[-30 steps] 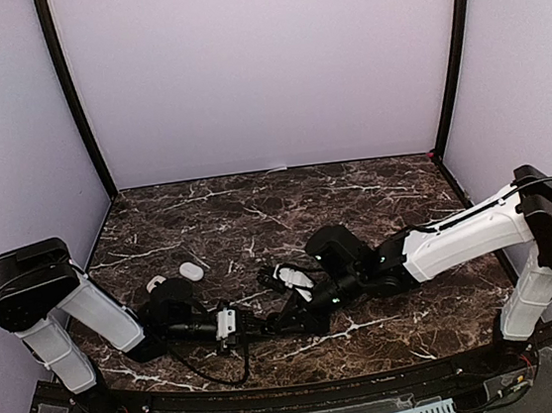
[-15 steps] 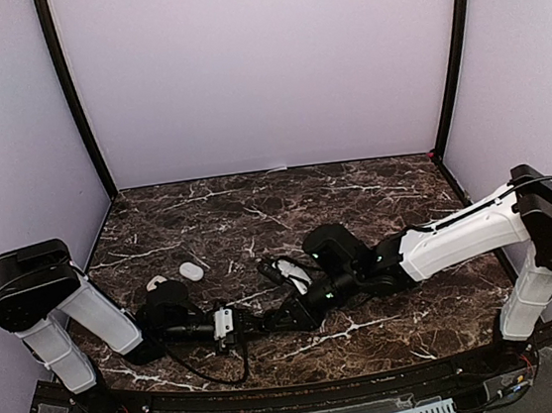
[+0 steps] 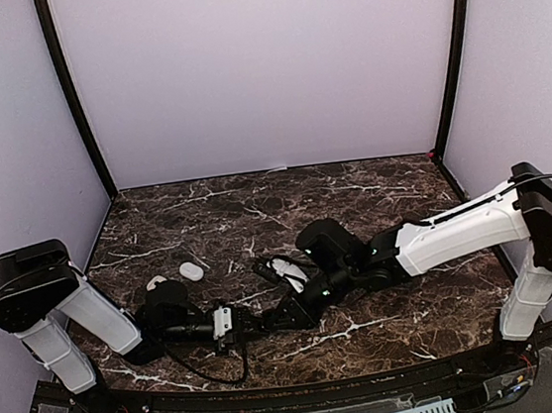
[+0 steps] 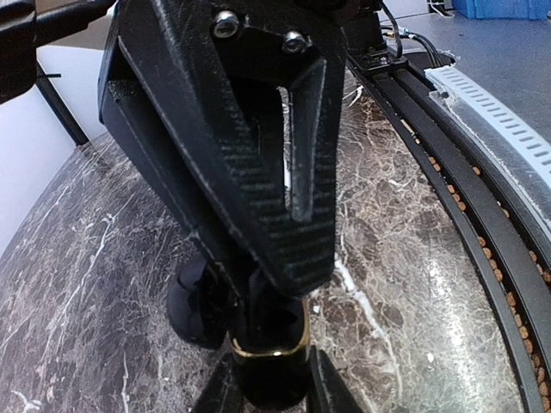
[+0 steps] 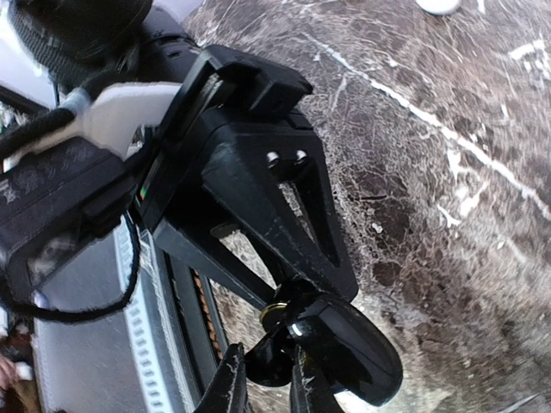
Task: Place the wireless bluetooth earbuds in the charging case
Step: Insert the left earbud into the left side groove of the charging case, then close the charging case with the earbuds.
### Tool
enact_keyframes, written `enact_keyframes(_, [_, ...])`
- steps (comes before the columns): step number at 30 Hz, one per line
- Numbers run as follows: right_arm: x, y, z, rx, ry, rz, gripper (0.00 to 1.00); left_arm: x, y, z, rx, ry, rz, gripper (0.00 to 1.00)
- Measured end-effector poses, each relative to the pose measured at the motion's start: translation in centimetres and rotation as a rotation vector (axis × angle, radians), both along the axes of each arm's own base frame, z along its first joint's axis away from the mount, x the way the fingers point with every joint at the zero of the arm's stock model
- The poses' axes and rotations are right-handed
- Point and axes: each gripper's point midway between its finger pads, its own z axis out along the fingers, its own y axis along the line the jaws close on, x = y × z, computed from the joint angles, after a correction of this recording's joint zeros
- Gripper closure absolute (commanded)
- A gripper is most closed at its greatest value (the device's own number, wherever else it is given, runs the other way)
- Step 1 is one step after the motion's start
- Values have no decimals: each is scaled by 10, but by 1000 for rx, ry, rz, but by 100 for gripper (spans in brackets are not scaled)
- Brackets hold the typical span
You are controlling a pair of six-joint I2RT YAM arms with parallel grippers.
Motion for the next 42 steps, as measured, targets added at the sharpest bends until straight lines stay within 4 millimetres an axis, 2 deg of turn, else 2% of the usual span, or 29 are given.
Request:
enact_keyframes(12, [-6,-1,2,-32,-233,180,86,-9,-1,7,-36,25,-42,100])
enact_keyframes(16, [-7,-2,4,-38,-279,200,78,-11,-2,10,-49,25,-56,100])
enact_keyframes(19, [-5,-3,2,-51,-294,198,66,-12,-2,10,-51,39,-57,100])
enact_keyframes(24, [-5,-7,4,-58,-294,194,63,-11,-3,13,-63,53,-51,100])
enact_keyframes(32, [-4,-18,17,-63,-299,163,66,-9,-4,28,-125,73,-53,100])
enact_keyframes(37, [-4,-25,37,-17,-309,146,67,-8,-3,40,-175,83,-68,100])
enact_keyframes(42, [6,-36,56,61,-295,114,78,-8,-2,50,-215,82,-85,100])
